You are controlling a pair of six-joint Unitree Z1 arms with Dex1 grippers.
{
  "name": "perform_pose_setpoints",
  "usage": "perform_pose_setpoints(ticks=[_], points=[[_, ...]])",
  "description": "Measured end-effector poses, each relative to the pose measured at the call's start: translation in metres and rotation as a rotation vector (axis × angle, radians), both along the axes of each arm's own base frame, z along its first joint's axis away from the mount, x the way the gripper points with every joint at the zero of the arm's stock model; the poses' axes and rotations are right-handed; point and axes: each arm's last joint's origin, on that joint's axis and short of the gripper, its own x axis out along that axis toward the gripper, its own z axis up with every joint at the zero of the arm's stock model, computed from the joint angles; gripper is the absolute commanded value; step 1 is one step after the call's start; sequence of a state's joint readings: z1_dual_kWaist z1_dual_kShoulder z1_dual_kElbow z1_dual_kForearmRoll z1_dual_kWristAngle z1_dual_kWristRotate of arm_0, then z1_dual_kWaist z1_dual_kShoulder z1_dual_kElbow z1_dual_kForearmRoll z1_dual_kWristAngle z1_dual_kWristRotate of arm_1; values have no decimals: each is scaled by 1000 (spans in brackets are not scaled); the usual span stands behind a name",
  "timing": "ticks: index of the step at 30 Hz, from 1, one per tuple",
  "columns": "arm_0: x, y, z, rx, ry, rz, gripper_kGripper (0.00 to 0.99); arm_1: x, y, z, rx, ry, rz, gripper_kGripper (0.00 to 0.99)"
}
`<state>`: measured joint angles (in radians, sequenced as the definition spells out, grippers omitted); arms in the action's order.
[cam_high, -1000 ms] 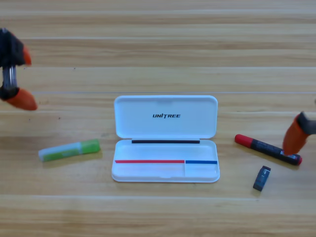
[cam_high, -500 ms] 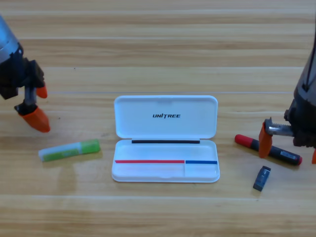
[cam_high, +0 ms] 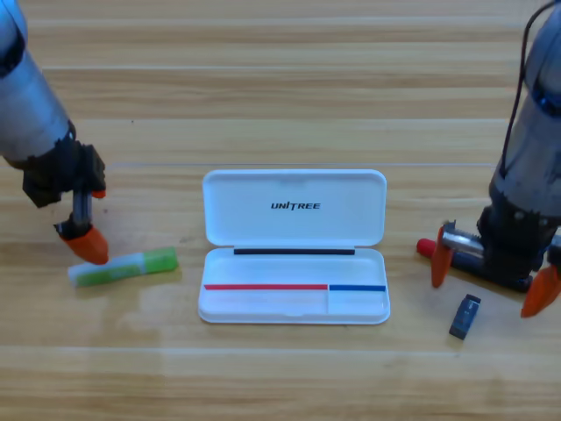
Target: Clean up eraser and pencils
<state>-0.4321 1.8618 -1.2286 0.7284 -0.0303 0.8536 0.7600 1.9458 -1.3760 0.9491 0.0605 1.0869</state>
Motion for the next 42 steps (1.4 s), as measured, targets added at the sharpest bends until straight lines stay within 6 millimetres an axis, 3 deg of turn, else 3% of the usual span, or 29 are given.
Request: perform_pose_setpoints(ticks=[22,29,34,37,41,42], points=[[-5,-20,-27,23,-16,-60,957,7,4,-45,-32,-18,-49,861],[-5,-20,-27,21,-20,-60,939,9,6,-53,-41,-7,-62,752],[-8,-19,-33,23,-14,-60,933,9,6,-53,-30,5,-63,485],[-8,-18,-37,20,-22,-60,933,9,6,-53,-23,12,-63,405],[-10,-17,-40,21,-20,-60,931,8,7,-53,-6,27,-62,400],[-10,-17,-41,22,-18,-60,930,8,8,-53,3,35,-61,337]])
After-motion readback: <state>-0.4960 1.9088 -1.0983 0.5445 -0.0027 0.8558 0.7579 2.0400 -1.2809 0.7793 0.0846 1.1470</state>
